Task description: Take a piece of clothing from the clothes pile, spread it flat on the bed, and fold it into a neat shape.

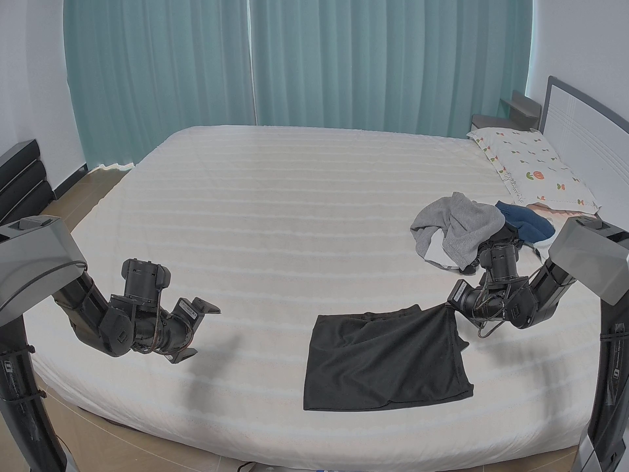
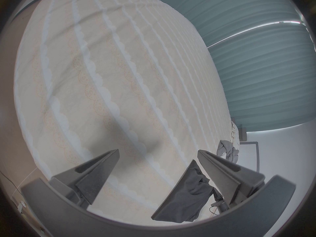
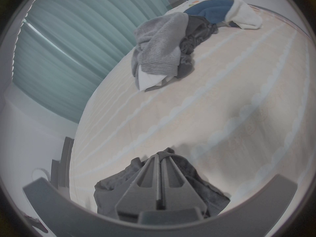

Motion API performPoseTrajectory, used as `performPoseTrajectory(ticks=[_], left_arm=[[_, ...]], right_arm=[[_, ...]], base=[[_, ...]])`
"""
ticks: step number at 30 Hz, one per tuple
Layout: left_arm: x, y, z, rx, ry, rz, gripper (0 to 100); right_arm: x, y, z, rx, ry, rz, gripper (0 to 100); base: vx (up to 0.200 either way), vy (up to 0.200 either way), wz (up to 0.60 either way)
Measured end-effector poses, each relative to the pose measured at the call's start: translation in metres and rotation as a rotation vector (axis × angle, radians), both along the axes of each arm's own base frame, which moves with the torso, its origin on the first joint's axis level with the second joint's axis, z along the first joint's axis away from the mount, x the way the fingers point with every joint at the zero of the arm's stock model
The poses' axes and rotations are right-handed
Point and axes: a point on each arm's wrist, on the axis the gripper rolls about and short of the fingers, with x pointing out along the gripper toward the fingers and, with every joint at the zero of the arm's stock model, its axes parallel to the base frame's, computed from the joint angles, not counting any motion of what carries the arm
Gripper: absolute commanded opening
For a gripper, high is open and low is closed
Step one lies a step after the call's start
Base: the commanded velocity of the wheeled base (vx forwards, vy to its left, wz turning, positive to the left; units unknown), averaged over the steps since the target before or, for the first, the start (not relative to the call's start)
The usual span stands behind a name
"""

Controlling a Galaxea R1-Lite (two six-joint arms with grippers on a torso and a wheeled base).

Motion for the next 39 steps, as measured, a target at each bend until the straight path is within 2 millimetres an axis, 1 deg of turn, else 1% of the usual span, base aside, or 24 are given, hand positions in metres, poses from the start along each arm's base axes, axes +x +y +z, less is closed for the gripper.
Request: performPoseTrajectory(ticks=[4,8,9,16,21,26,32,37,39], left_arm=[[0.000,0.000,0.000,0.000,0.000,0.000,100],[0.000,0.000,0.000,0.000,0.000,0.000,100],[0.000,0.000,0.000,0.000,0.000,0.001,100],[0.000,0.000,0.000,0.000,0.000,0.000,100],[0.000,0.000,0.000,0.000,0.000,0.001,100],[0.000,0.000,0.000,0.000,0.000,0.000,100],[0.000,0.000,0.000,0.000,-0.001,0.001,100],[0.000,0.000,0.000,0.001,-0.001,-0.001,100],[0.000,0.000,0.000,0.003,0.000,-0.002,100]], right_arm=[[0.002,-0.005,-0.004,0.026,0.014,-0.032,0],[0.002,-0.006,-0.007,0.028,0.022,-0.035,0],[0.002,-0.006,-0.008,0.028,0.025,-0.036,100],[-0.001,-0.011,-0.007,0.048,0.029,-0.022,100],[-0.018,-0.013,0.000,0.084,0.053,0.038,100],[-0.055,-0.020,0.000,0.064,0.122,0.117,100],[-0.108,-0.027,-0.001,0.071,0.168,0.231,100],[-0.127,-0.028,0.003,0.077,0.107,0.276,100],[-0.128,-0.028,0.002,0.078,0.088,0.284,100]], base=[[0.000,0.000,0.00],[0.000,0.000,0.00],[0.000,0.000,0.00],[0.000,0.000,0.00],[0.000,0.000,0.00],[0.000,0.000,0.00],[-0.200,0.000,0.00],[0.000,0.000,0.00],[0.000,0.000,0.00]])
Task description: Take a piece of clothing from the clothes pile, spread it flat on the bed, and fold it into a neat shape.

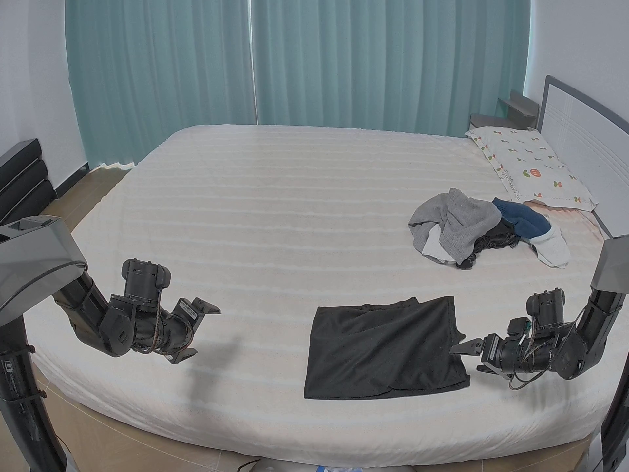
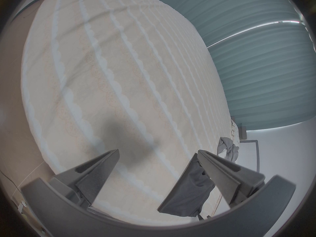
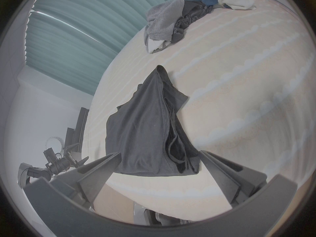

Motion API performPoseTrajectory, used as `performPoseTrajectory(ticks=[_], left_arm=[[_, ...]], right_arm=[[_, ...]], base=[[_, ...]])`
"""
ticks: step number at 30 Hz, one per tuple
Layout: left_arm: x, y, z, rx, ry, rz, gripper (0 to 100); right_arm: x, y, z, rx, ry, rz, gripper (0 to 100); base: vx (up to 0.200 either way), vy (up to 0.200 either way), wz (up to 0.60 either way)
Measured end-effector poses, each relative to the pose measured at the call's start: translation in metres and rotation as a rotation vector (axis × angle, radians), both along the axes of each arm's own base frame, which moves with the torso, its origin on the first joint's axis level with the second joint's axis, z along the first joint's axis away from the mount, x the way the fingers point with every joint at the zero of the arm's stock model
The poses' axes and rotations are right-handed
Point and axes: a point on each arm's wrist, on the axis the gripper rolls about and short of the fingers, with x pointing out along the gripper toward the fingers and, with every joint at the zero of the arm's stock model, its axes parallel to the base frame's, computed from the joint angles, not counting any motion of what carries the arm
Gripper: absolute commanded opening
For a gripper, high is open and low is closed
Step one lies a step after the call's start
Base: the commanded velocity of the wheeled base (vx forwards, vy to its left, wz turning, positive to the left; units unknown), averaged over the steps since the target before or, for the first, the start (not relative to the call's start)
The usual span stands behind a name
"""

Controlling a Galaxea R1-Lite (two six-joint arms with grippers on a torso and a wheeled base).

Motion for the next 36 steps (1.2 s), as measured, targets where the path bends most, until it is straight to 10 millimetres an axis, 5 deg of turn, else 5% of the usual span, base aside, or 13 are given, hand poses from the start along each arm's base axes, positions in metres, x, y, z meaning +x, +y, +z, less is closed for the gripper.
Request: performPoseTrajectory(ticks=[17,18,36], left_arm=[[0.000,0.000,-0.001,0.001,0.002,-0.002,100],[0.000,-0.001,-0.001,0.001,0.001,-0.003,100],[0.000,0.000,-0.001,0.000,0.002,0.000,100]], right_arm=[[0.017,0.012,-0.017,0.036,-0.021,-0.005,100],[0.017,0.012,-0.018,0.034,-0.020,-0.004,0],[0.000,0.001,-0.024,-0.032,0.015,-0.018,0]], base=[[0.000,0.000,0.00],[0.000,0.000,0.00],[0.000,0.000,0.00]])
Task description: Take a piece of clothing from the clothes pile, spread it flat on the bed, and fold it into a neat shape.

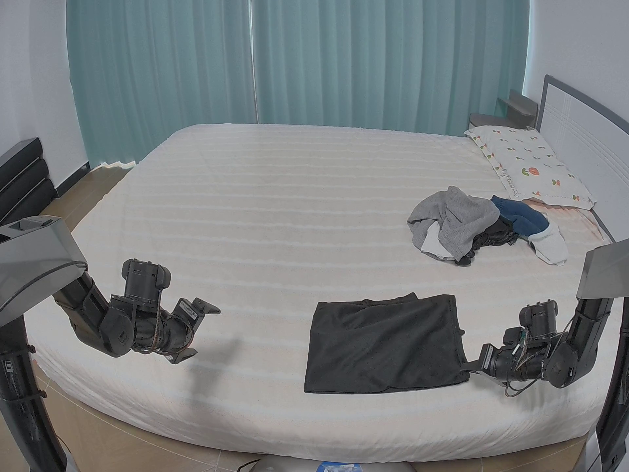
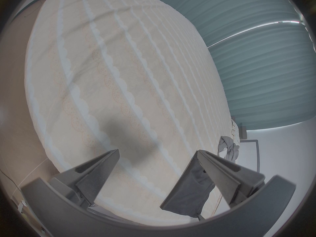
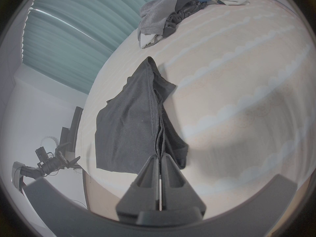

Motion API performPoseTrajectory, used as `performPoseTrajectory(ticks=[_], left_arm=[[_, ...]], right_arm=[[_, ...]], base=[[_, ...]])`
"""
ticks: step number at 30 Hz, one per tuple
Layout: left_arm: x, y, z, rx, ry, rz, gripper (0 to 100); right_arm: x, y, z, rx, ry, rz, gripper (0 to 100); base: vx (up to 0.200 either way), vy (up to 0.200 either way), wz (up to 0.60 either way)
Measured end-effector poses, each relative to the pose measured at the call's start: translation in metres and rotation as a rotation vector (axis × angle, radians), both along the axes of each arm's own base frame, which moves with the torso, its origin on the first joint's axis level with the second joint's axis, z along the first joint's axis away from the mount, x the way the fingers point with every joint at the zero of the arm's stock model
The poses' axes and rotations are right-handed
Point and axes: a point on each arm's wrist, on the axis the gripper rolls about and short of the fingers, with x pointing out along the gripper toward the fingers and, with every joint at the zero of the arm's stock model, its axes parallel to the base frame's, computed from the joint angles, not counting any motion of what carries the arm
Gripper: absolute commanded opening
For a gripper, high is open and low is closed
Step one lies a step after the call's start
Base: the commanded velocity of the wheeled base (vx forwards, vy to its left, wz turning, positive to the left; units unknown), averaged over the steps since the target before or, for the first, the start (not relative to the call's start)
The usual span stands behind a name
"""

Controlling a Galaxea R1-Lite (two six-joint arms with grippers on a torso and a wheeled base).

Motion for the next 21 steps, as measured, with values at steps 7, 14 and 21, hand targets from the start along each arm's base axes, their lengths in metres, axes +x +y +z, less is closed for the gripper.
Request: performPoseTrajectory(ticks=[7,14,21], left_arm=[[0.000,0.000,0.000,-0.001,0.001,0.001,100],[0.000,0.000,0.000,-0.001,0.001,0.001,100],[0.000,0.000,0.000,-0.001,0.002,0.002,100]], right_arm=[[-0.008,-0.018,-0.002,-0.032,0.007,-0.015,0],[-0.011,-0.021,-0.003,-0.030,0.016,-0.024,0],[-0.012,-0.022,-0.004,-0.031,0.022,-0.023,100]], base=[[0.000,0.000,0.00],[0.000,0.000,0.00],[0.000,0.000,0.00]])
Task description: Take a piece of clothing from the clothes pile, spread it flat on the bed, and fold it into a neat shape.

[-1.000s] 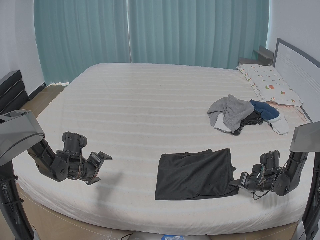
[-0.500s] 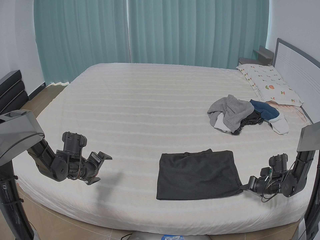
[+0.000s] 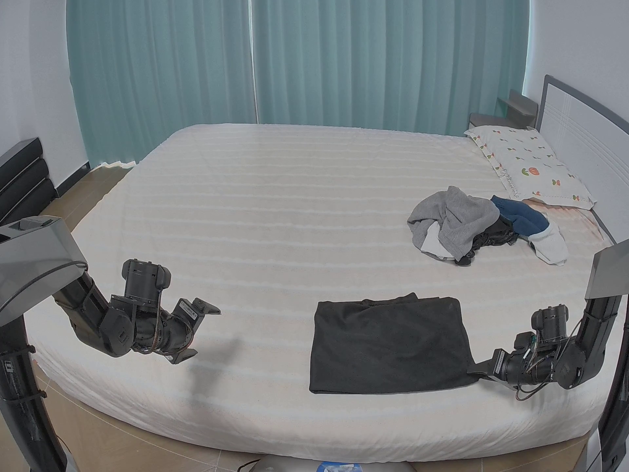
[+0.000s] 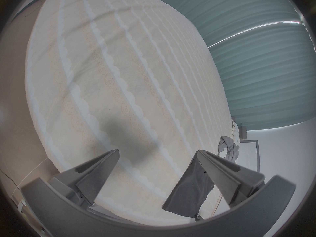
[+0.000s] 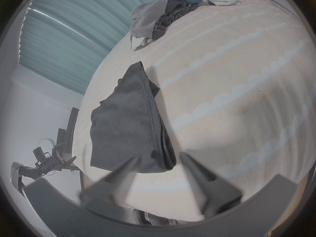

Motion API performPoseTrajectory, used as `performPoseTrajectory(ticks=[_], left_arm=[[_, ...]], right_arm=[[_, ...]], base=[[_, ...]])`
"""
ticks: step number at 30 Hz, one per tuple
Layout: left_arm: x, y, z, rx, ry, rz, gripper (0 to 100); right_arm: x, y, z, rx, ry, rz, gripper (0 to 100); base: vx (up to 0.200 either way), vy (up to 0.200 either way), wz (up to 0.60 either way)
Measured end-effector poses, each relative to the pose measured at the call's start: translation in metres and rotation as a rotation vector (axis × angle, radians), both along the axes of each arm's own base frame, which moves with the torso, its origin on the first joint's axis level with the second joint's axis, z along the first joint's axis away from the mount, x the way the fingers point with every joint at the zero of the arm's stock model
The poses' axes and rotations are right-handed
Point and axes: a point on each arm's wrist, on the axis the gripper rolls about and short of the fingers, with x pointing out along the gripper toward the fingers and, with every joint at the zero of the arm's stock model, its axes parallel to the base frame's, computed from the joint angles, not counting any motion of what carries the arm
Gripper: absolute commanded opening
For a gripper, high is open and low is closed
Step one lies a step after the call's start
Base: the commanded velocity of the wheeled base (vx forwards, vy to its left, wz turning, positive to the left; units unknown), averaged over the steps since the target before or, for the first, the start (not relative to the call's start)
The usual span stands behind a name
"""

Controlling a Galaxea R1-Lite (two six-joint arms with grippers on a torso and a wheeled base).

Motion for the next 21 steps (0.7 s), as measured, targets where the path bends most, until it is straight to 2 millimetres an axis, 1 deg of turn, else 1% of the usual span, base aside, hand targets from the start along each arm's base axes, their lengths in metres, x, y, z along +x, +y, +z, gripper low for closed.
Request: performPoseTrajectory(ticks=[11,17,21], left_arm=[[0.002,0.001,0.001,0.002,-0.015,0.032,100],[0.003,0.001,0.002,-0.003,-0.029,0.044,100],[0.003,0.002,0.002,-0.003,-0.029,0.044,100]], right_arm=[[0.012,0.000,0.010,0.050,-0.077,-0.053,100],[0.022,0.005,0.016,0.057,-0.120,-0.064,100],[0.037,0.009,0.022,0.049,-0.158,-0.063,100]], base=[[0.000,0.000,0.00],[0.000,0.000,0.00],[0.000,0.000,0.00]])
